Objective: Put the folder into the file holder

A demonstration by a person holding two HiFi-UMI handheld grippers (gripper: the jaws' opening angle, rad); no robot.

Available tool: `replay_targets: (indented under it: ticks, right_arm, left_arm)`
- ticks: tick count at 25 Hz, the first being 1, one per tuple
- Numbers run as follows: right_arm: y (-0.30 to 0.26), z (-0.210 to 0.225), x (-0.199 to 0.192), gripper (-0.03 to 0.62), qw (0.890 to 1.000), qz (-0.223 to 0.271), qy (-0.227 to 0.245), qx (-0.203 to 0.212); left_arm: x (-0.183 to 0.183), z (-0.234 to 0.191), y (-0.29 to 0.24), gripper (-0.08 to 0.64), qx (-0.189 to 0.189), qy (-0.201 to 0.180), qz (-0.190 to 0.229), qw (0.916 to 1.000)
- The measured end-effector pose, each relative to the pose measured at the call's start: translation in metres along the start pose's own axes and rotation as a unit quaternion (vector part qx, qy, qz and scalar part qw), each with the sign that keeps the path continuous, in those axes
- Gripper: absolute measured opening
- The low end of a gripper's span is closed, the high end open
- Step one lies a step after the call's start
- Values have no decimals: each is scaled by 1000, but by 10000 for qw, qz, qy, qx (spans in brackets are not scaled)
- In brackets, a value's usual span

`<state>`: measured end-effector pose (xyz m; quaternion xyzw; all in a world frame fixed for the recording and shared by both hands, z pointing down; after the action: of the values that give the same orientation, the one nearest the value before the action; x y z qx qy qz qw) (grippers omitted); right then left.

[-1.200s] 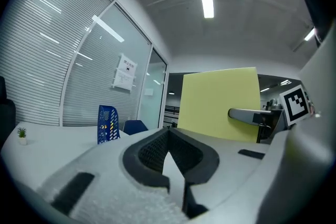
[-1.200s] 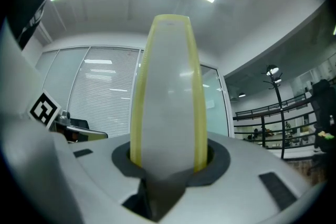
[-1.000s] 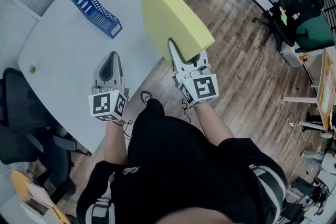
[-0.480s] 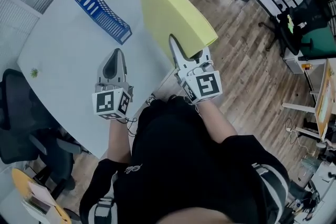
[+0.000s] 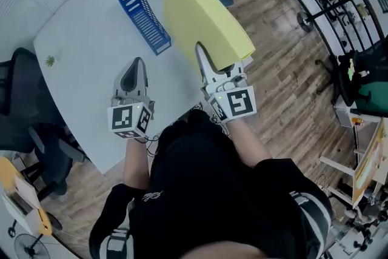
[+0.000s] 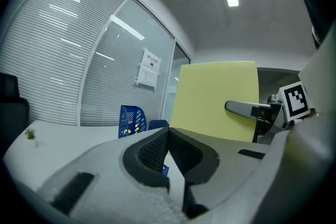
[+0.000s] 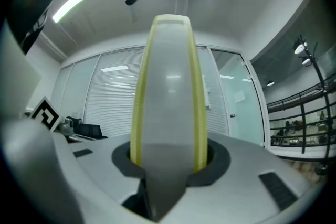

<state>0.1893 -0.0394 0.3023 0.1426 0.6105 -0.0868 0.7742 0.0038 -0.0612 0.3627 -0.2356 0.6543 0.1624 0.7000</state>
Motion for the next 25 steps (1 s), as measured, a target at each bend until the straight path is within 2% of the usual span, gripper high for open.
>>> replay_targets:
  ticks: [8,15,20,25]
  right_arm:
    - [-28,7,1,152,9967,-9,-276,767]
    - [-49,5,-6,152,9917,-40,-494,1184]
    - [-69,-12,-6,152,9903,57,-472,1307]
    - [-94,-28,-7,152,9921,194,-394,1173]
  left_arm:
    - [1,-11,-8,-3,724,-9,-102,9973]
    - [-3,-17,1,-3,1195,29,-182,9927]
    - [-7,-39,9,-3,1361,3,-207,9905]
    - [-17,-64,5,-3,1236,2,-279,9919]
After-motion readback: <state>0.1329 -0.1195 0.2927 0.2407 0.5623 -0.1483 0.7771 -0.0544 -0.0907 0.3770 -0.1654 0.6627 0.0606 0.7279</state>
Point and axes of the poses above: the fingertips, and each gripper's own axes: y backward along the fingers, z to its right, x out of its top, the point moved 1 cm from there along y, backward along the fingers, and after that the axes turned 10 degrees about -y, right-handed, at the moved point
